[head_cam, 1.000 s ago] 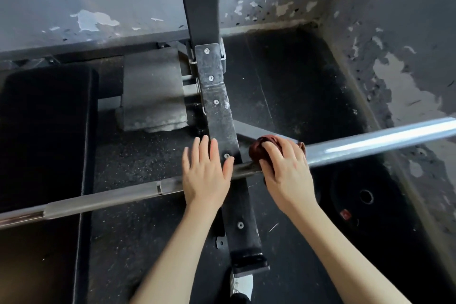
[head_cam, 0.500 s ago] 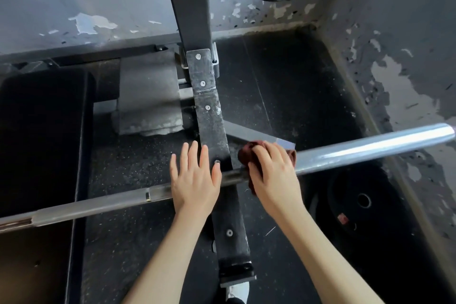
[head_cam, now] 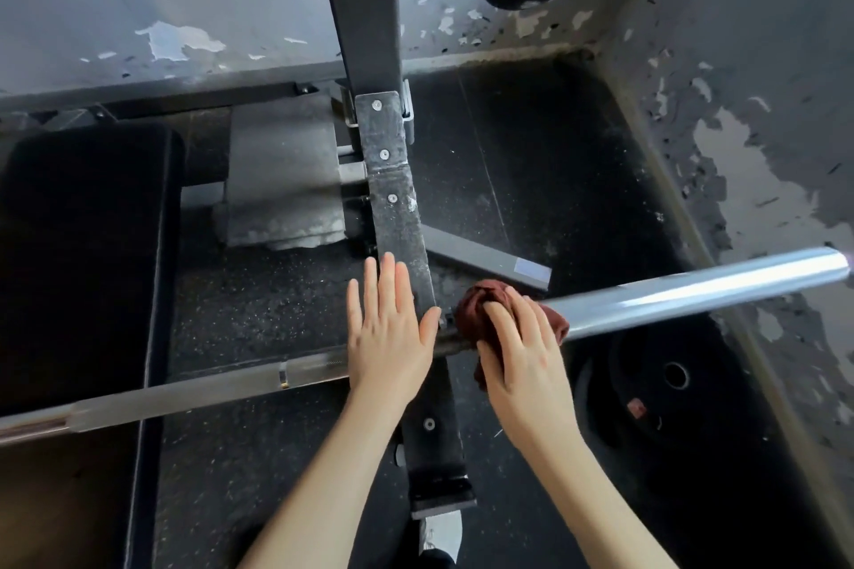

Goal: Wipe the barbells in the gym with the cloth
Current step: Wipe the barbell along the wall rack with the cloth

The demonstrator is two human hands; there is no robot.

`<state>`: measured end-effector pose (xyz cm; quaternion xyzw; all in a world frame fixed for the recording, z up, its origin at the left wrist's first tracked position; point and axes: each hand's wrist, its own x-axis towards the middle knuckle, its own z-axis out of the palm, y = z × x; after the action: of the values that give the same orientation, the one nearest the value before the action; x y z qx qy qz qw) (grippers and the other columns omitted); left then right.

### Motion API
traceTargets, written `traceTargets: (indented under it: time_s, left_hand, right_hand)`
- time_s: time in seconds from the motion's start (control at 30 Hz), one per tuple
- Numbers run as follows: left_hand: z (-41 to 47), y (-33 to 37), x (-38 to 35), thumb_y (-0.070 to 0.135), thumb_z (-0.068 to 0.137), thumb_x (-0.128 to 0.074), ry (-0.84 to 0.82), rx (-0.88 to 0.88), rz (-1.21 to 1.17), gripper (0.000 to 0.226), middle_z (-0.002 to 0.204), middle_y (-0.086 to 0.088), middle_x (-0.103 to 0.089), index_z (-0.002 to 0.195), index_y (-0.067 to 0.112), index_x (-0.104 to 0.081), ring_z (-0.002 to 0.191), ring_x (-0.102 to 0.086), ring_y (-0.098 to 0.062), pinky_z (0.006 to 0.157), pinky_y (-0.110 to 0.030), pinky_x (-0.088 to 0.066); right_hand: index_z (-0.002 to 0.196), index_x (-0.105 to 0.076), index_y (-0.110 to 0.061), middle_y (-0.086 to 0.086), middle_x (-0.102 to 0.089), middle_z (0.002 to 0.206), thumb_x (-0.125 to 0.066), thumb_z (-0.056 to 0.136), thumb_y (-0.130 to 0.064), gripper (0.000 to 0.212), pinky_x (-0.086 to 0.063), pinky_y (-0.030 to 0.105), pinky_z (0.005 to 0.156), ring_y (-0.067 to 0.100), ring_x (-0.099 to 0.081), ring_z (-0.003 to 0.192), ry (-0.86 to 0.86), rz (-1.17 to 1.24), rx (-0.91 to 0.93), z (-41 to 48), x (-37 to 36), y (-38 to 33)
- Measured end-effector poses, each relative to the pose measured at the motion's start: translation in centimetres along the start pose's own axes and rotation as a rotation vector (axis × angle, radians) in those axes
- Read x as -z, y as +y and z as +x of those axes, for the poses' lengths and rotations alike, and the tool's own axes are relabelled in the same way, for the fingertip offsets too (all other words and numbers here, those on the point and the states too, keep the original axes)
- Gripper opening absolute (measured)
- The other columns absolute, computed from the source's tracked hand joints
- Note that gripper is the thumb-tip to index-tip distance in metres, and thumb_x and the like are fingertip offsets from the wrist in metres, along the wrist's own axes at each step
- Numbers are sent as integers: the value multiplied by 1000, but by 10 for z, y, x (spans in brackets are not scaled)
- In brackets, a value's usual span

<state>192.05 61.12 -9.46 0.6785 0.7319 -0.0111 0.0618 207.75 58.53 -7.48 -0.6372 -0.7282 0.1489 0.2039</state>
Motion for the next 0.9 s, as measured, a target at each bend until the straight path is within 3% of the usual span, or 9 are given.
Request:
traceTargets:
  time_s: [0.1, 0.2, 0.37, 0.43, 0.5, 0.63, 0.7, 0.8, 0.9]
  left_hand:
    - [3, 9, -6, 48, 97, -10, -22, -10, -9, 70, 160, -10, -20, 151, 9, -29, 149, -14, -27, 120, -45, -7]
    - [-9, 9, -8, 45, 97, -19, -18, -22, -15, 67, 155, -13, -33, 145, 4, -40, 146, -26, -28, 117, -47, -15]
    - [-6, 9, -4, 46, 98, -15, -91, -27, -22, 69, 155, -13, -33, 145, 2, -41, 145, -27, -28, 116, -46, -13]
    - [-4, 8, -1, 47, 95, -5, -127, -10, -21, 74, 159, -10, -22, 150, 4, -31, 149, -16, -26, 118, -44, -4]
    - [-3, 7, 0, 49, 91, 7, -134, -6, -28, 77, 163, -6, 2, 155, 8, -9, 150, 6, -22, 118, -41, 9]
    - [8, 14, 1, 50, 95, 2, -132, 31, -99, 71, 162, -4, 16, 154, 11, 6, 148, 20, -20, 118, -40, 14]
    - [17, 21, -2, 49, 96, 2, -134, 6, -142, 72, 163, -6, 8, 155, 9, -1, 149, 13, -22, 120, -40, 10]
    - [16, 27, -8, 46, 97, -9, -57, -60, -93, 71, 158, -13, -26, 148, 2, -33, 148, -20, -29, 119, -45, -9]
    - [8, 28, -11, 43, 98, -18, -22, -76, -88, 66, 154, -14, -35, 143, 1, -42, 145, -28, -30, 116, -47, -13]
  right_hand:
    - [124, -52, -9, 17, -52, 137, -67, 85, -3, 42, -31, 36, 110, 30, -42, 129, 69, 1, -2, -25, -3, 8]
    - [116, -56, -13, 10, -61, 122, -56, 88, -20, 29, -40, 40, 95, 29, -51, 110, 81, -108, -13, -10, -2, 3]
    - [97, -60, -14, 3, -64, 93, -47, 91, -31, 22, -38, 35, 74, 27, -58, 91, -312, -147, -216, 67, 4, -12]
    - [101, -63, -13, 3, -66, 96, -53, 90, -23, 18, -44, 35, 79, 26, -60, 95, -237, -66, -169, 56, 4, -11]
    - [112, -64, -11, 6, -65, 116, -63, 87, -10, 25, -45, 37, 97, 27, -57, 113, -78, -23, -69, 17, 5, -7]
    - [126, -58, -8, 10, -52, 140, -66, 85, 1, 43, -35, 40, 113, 25, -40, 135, 60, 48, 1, -22, 0, 8]
    - [126, -57, -9, 9, -51, 141, -58, 88, -6, 38, -30, 33, 115, 23, -39, 135, 84, 81, -9, -24, -3, 8]
    - [125, -58, -9, 5, -50, 142, -54, 91, -12, 34, -26, 23, 115, 18, -40, 135, 87, 121, 1, -27, -1, 11]
    - [120, -63, -16, -1, -60, 132, -47, 92, -26, 34, -27, 23, 108, 16, -49, 125, 68, 37, -86, -13, 12, 16]
